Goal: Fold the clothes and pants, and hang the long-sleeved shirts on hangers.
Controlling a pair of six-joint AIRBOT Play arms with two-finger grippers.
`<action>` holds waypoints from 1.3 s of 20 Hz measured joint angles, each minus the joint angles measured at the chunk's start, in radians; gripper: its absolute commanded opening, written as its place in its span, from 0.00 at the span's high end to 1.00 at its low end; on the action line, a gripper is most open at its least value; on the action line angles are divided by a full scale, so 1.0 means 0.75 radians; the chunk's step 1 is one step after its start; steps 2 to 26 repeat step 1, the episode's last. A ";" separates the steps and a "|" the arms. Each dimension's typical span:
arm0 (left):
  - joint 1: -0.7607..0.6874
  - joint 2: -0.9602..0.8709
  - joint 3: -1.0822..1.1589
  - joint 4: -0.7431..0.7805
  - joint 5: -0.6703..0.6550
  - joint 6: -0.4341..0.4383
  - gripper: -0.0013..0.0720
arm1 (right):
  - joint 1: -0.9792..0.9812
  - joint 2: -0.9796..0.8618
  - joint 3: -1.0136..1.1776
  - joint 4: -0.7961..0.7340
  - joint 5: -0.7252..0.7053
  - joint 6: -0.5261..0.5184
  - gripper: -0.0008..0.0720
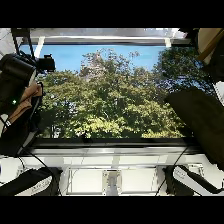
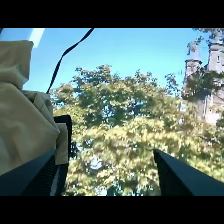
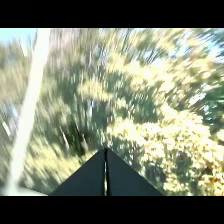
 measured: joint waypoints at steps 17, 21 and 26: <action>0.000 -0.001 0.000 0.000 -0.001 0.001 0.03 | 0.084 0.000 0.000 -0.051 0.002 -0.004 0.97; 0.000 -0.001 0.000 0.000 -0.001 0.001 0.03 | 0.084 0.000 0.000 -0.051 0.002 -0.004 0.97; 0.000 -0.001 0.000 0.000 -0.001 0.001 0.03 | 0.084 0.000 0.000 -0.051 0.002 -0.004 0.97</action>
